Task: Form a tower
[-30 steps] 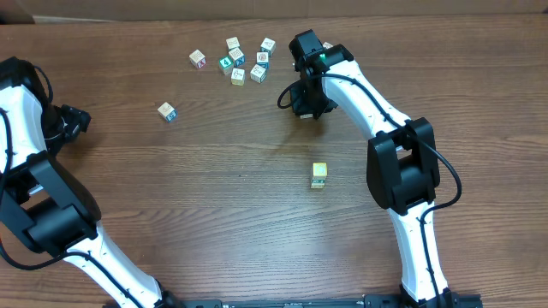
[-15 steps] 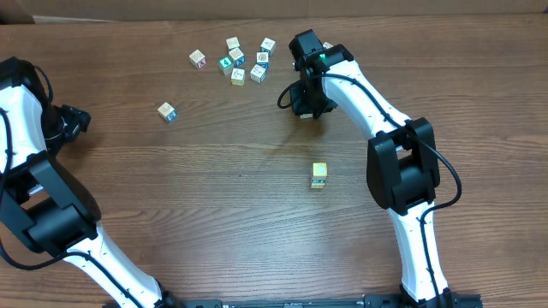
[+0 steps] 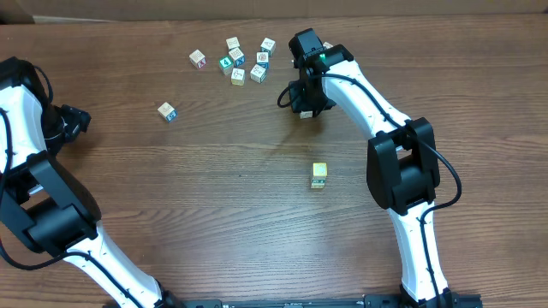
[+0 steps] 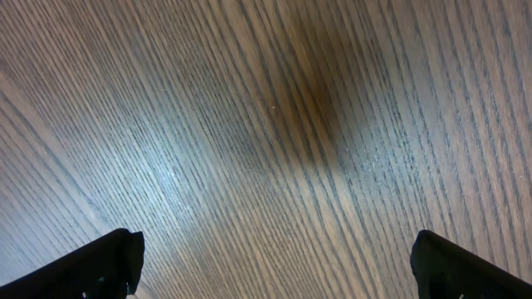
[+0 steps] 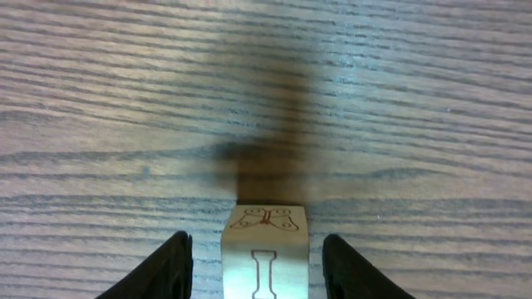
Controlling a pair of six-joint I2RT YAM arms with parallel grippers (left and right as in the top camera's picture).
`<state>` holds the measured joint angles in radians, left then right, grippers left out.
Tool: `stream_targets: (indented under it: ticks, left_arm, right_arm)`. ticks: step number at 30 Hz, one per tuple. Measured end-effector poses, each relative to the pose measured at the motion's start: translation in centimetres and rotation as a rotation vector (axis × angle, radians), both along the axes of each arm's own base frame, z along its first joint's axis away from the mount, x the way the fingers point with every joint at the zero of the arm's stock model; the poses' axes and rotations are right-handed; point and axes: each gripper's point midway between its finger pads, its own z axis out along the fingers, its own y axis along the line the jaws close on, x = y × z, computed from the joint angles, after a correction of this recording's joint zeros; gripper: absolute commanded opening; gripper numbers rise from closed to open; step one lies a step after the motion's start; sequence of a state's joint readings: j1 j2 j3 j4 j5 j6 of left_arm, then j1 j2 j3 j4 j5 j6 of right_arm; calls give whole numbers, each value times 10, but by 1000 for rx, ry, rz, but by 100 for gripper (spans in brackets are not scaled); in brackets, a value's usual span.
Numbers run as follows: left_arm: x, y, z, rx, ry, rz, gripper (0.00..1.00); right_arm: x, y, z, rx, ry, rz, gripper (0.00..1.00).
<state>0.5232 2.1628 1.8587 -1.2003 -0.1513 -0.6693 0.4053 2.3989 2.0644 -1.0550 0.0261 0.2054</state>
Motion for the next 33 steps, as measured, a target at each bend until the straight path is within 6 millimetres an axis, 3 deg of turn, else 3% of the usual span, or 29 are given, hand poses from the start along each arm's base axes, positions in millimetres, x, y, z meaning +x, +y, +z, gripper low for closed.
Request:
stream_targets:
  ticks: [4,10,13,33]
  left_arm:
    - [0,0,0,0,0,0,100]
    - [0,0,0,0,0,0,100]
    - [0,0,0,0,0,0,99]
    - [0,0,0,0,0,0,100]
  right_arm:
    - [-1,-1,-2,-2,5,2,40]
    - [-4,-2,-3,-7,17,-1,38]
    - [-5,-2,-3,-9,20,2,33]
    - [-13,-6,-4,-22,54,-3,29]
